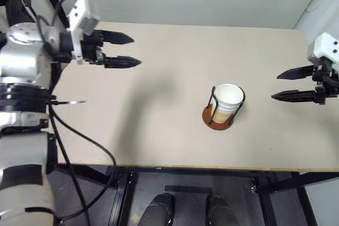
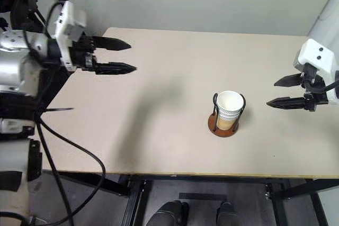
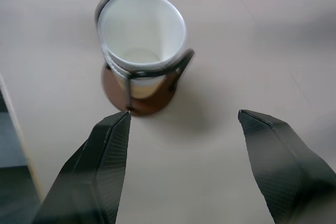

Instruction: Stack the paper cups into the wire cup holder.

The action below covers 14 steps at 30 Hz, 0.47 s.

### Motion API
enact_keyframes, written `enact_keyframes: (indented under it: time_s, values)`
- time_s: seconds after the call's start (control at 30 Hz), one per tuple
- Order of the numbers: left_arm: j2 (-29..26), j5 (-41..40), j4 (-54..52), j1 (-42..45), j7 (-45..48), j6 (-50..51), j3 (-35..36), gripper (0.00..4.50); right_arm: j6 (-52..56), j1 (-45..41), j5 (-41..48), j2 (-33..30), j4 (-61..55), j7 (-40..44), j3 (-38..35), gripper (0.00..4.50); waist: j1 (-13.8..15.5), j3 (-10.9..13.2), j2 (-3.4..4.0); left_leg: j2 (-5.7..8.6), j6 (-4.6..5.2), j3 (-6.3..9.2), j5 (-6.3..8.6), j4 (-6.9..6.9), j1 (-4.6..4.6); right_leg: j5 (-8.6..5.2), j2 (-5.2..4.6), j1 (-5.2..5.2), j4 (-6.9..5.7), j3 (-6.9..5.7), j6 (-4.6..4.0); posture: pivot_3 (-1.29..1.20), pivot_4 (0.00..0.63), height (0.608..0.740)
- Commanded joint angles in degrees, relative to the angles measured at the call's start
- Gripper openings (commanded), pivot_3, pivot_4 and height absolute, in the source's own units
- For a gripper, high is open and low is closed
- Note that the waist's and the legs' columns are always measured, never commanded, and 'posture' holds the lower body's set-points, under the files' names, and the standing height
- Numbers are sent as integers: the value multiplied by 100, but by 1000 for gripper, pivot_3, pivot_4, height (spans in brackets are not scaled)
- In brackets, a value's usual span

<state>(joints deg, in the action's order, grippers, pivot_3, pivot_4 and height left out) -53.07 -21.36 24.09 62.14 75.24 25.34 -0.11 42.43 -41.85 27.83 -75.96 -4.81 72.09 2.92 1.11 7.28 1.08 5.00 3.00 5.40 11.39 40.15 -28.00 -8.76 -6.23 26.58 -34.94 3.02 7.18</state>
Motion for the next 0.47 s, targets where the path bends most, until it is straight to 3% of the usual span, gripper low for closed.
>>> enact_keyframes:
  time_s: [0.03, 0.27, 0.37, 0.47]
  values:
    - [-140, -181, -644, -173, -613, 416, 613, 4075, -185, -264, -155, 152, 75, 66, -84, 3391, 5, 0, 0, 1, 0, 0, 0, 0, 3, 2, 0, -2, -2, -2, -2, 0, 150, 740]
    - [-389, -162, -718, -702, -1401, 633, 1313, 4075, -144, -753, -344, 574, 80, 277, 172, 3391, -79, 0, -1, -5, -34, 2, -33, -32, 42, 45, 3, -7, -7, 2, -59, 0, 150, 740]
    - [-448, -320, -1150, -1266, -1520, 843, 1574, 4075, -82, -873, -358, 684, 77, 320, 167, 3391, -118, 1, -3, 3, -3, 0, -46, -129, 119, 53, 4, -46, 12, 12, -77, 0, 150, 740]
    - [-473, -358, -1200, -1442, -1711, 931, 1728, 4075, -12, -871, -324, 727, 34, 318, 73, 3391, -112, 1, -3, -9, -44, 24, -72, -158, 128, 63, 4, -42, -3, 13, -95, 0, 150, 740]
